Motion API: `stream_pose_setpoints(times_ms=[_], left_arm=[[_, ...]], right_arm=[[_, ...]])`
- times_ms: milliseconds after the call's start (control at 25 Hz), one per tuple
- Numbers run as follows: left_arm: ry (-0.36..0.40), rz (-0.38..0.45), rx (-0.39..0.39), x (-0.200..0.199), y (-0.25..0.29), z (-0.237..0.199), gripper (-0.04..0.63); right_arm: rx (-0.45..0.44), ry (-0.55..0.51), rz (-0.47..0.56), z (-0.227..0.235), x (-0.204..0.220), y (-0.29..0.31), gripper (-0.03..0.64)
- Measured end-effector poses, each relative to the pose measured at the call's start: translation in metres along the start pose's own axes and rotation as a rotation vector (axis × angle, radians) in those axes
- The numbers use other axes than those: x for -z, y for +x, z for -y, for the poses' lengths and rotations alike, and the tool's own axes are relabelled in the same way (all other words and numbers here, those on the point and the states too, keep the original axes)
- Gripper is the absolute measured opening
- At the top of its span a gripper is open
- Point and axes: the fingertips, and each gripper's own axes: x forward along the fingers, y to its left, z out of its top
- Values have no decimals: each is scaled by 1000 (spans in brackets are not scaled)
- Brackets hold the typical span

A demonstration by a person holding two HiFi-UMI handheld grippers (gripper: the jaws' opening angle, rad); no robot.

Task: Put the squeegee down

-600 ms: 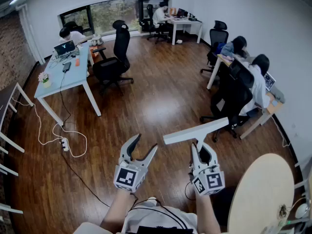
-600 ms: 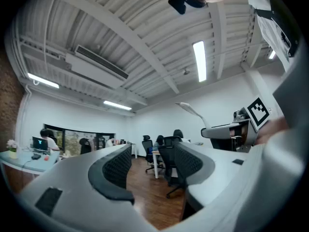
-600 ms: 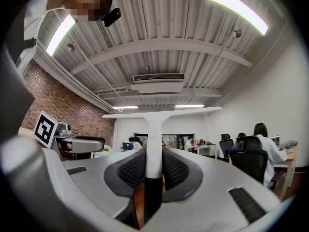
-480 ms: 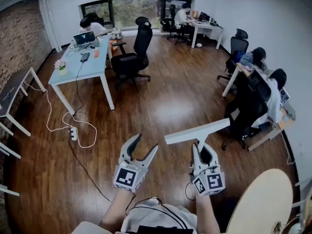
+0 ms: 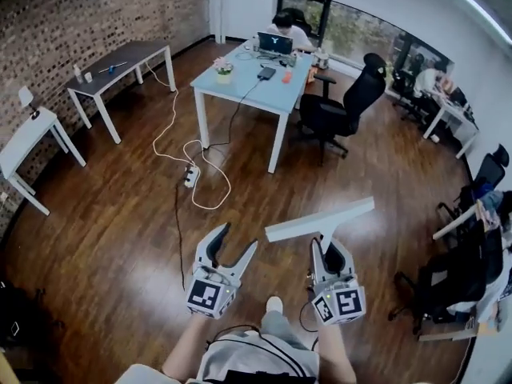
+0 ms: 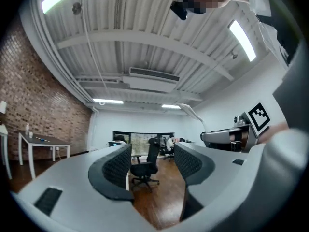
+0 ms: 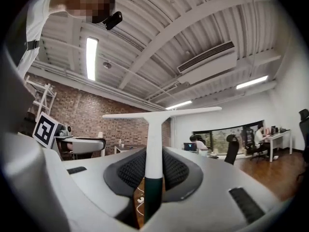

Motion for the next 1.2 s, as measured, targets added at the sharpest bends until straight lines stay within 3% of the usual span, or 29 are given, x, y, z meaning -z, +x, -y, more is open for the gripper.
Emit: stream_pose_setpoints(times_ms=[280, 400, 600, 720, 1000, 1200], left_arm=[[76, -12, -353, 6, -29, -106, 268], [65, -16, -475, 1, -32, -133, 268], [135, -5, -707, -4, -59, -174, 268], [120, -12, -810, -12, -74, -187, 268], [139, -63, -985, -6, -115, -210, 268], [116, -71, -1060, -15, -138, -259, 268]], right_arm=[[-352, 80, -9, -61, 22, 125, 95], [-464, 88, 15, -75, 21, 174, 95], [-693, 112, 63, -113, 18, 236, 95], [-838, 141, 76, -142, 19, 254, 95], [-963, 187, 1, -195, 47, 300, 95], [-1030, 201, -3, -253, 50, 345, 95]])
